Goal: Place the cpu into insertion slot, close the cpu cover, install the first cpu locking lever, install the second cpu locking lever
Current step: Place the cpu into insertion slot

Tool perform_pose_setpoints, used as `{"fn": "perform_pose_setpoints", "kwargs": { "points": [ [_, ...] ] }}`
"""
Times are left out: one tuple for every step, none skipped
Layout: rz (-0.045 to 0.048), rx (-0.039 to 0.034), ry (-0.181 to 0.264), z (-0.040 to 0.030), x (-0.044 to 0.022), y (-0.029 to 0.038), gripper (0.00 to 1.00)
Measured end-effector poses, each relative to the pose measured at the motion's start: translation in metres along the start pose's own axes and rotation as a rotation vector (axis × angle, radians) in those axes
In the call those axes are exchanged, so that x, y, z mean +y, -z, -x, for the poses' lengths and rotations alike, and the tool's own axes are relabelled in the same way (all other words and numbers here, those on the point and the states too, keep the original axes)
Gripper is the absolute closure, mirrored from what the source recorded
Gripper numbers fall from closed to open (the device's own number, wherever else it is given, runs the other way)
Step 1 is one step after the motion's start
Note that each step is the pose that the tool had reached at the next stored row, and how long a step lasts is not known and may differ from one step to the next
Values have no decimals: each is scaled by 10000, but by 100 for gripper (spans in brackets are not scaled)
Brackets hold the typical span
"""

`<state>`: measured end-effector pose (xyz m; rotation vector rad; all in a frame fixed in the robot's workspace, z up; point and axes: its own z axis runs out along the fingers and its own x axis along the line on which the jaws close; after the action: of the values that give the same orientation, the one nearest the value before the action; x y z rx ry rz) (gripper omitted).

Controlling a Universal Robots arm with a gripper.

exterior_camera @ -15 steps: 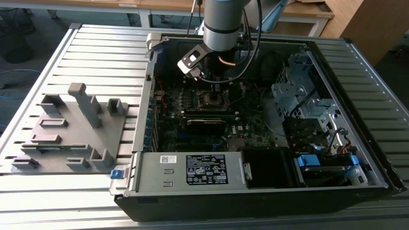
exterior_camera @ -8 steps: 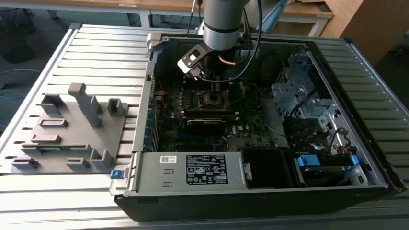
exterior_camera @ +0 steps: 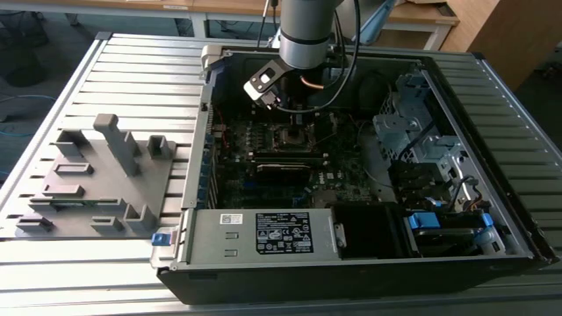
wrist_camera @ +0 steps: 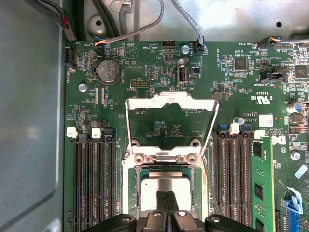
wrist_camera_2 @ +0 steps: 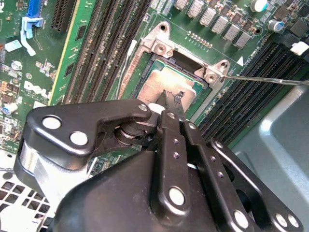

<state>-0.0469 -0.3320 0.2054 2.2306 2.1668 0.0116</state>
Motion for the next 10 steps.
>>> {"fn": "perform_pose_setpoints", "kwargs": {
  "points": [
    [6,1,-1,0,0,0,90],
    [18,2,-2,-1,-1,-1,90],
    [35,3,-3,0,-2,-1,90],
    [50,3,-2,0,-3,-1,90],
    [54,3,-1,0,-4,0,90],
    [55,3,0,0,-4,0,90],
    [55,2,0,0,-3,0,90],
    [56,3,-1,0,-4,0,90],
    [55,2,-1,0,-4,0,90],
    [55,2,-1,0,-5,0,90]
  ]
}}
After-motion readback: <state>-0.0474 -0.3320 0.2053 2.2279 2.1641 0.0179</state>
